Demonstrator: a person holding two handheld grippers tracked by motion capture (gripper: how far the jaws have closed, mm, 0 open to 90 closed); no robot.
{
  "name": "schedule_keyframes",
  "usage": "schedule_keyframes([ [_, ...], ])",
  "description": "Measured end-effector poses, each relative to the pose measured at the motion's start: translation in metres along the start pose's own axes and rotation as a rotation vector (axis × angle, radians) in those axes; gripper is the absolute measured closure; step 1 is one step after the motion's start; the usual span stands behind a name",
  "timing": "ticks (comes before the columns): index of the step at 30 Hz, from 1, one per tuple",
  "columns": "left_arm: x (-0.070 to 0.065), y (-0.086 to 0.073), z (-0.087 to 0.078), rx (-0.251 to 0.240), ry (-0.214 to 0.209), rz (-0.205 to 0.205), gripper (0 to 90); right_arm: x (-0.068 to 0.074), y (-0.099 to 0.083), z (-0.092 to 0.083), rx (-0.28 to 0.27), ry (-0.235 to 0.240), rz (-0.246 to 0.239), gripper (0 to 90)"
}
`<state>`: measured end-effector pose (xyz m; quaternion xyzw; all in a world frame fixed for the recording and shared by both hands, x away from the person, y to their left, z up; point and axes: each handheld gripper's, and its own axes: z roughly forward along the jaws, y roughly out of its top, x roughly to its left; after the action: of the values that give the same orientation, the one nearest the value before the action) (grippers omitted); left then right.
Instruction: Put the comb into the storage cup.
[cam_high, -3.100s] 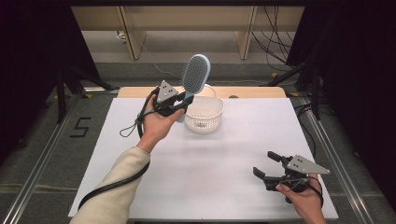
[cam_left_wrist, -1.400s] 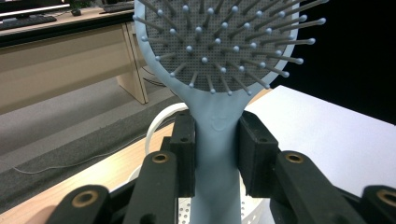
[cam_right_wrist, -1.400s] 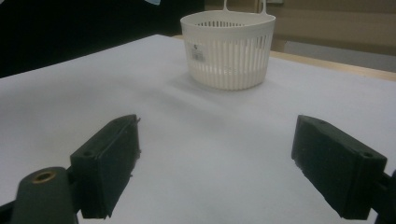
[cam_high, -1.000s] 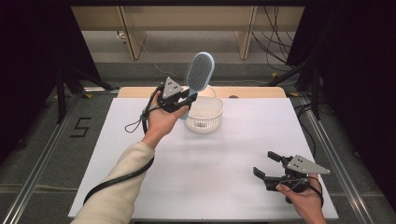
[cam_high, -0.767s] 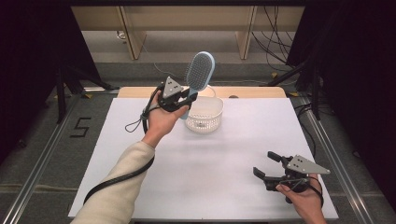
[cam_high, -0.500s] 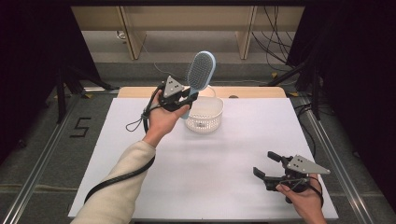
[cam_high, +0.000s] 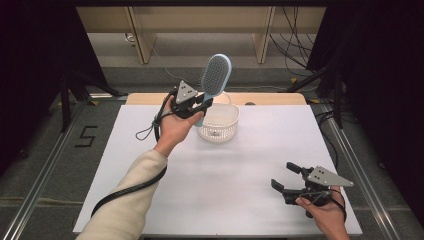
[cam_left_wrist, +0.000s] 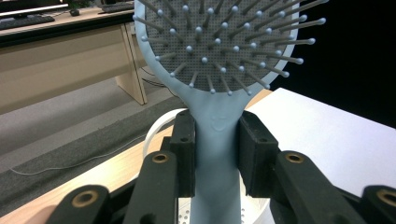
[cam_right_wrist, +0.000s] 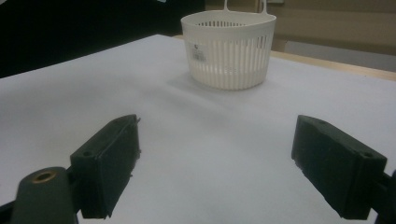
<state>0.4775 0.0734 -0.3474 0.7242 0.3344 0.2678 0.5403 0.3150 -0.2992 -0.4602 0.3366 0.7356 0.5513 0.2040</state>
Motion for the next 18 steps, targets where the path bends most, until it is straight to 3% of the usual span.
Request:
schedule_keyframes([
  [18, -0.0009, 0.0041, 0.0039, -0.002, -0.004, 0.010, 69.8, 0.0001, 0.0000, 0.0001, 0.000, 0.001, -0.003, 15.9],
])
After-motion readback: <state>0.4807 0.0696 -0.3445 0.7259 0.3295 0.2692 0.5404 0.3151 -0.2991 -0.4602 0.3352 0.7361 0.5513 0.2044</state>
